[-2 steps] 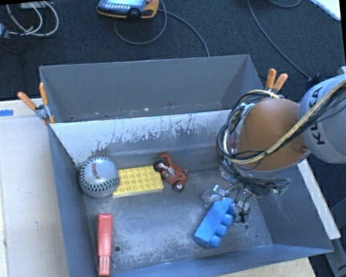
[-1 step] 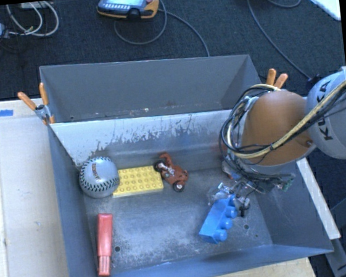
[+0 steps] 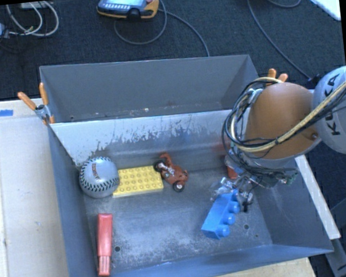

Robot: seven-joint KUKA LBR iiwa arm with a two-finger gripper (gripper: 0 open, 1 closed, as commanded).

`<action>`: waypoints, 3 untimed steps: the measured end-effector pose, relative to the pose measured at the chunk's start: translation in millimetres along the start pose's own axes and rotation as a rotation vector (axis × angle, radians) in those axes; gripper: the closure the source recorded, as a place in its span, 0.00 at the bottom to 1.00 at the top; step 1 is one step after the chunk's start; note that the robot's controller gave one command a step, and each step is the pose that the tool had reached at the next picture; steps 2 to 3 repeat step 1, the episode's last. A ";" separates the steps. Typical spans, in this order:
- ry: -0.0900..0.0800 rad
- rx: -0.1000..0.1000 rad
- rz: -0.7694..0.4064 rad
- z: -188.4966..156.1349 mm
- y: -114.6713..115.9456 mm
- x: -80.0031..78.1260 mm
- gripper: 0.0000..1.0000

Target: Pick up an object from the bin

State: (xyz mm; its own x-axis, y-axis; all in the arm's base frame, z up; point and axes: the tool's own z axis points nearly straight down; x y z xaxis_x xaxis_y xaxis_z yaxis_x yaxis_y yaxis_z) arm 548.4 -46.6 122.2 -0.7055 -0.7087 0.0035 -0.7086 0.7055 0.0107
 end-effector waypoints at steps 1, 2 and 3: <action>-0.001 0.001 0.000 -20.7 -0.3 -0.3 1.00; -0.001 0.001 0.000 -20.7 -0.3 -0.3 1.00; -0.001 0.001 0.000 -20.7 -0.3 -0.3 1.00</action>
Offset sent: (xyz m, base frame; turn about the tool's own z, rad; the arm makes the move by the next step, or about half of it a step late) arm 0.0001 -0.0001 0.0614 0.0000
